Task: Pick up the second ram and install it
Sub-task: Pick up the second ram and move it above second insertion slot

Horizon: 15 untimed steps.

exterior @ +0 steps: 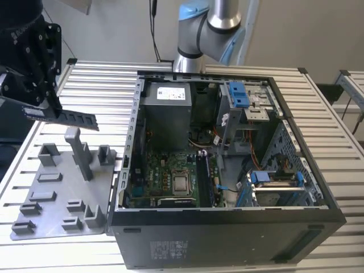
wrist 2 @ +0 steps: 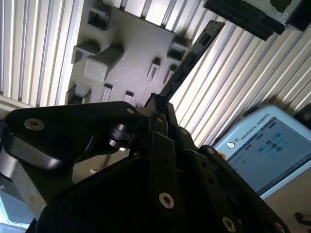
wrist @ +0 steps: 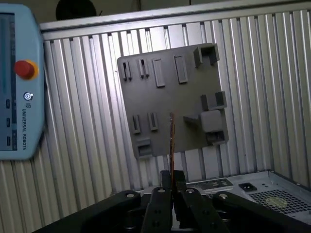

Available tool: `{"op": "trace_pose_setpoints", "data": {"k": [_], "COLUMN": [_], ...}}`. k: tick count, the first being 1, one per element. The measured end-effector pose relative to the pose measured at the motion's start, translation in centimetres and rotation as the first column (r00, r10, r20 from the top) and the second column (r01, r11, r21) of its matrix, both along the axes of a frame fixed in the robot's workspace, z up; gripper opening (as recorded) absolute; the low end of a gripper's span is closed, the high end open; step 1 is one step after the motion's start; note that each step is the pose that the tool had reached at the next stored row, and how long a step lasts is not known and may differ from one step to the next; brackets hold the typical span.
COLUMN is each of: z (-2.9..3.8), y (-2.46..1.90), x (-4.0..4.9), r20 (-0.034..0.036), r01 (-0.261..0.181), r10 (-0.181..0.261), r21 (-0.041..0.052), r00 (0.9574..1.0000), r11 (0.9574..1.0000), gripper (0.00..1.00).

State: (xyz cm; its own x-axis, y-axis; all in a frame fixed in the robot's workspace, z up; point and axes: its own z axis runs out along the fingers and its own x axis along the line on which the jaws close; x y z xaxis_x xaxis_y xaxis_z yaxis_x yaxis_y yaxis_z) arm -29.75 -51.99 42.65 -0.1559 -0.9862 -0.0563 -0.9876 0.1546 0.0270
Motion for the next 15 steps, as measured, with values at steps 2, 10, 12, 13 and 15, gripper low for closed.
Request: {"op": "trace_pose_setpoints", "data": {"k": [2,10,12,13,15], "z": [0.01,0.00,0.00,0.01,0.01], "y": [0.00,0.00,0.00,0.00,0.00], "x": [0.59,2.87,3.38,3.63,4.15], "r20": [-0.0001,0.0000,0.0000,-0.0001,-0.0001], "r01": [0.000,0.000,0.000,0.000,0.000], "r10": [0.000,0.000,0.000,0.000,0.000], "r21": [-0.0001,-0.0001,0.0000,-0.0001,-0.0001], "r00": [1.0000,1.0000,1.0000,1.0000,1.0000], "r11": [1.0000,1.0000,1.0000,1.0000,1.0000], "gripper": [0.14,0.14,0.14,0.14,0.14]}}
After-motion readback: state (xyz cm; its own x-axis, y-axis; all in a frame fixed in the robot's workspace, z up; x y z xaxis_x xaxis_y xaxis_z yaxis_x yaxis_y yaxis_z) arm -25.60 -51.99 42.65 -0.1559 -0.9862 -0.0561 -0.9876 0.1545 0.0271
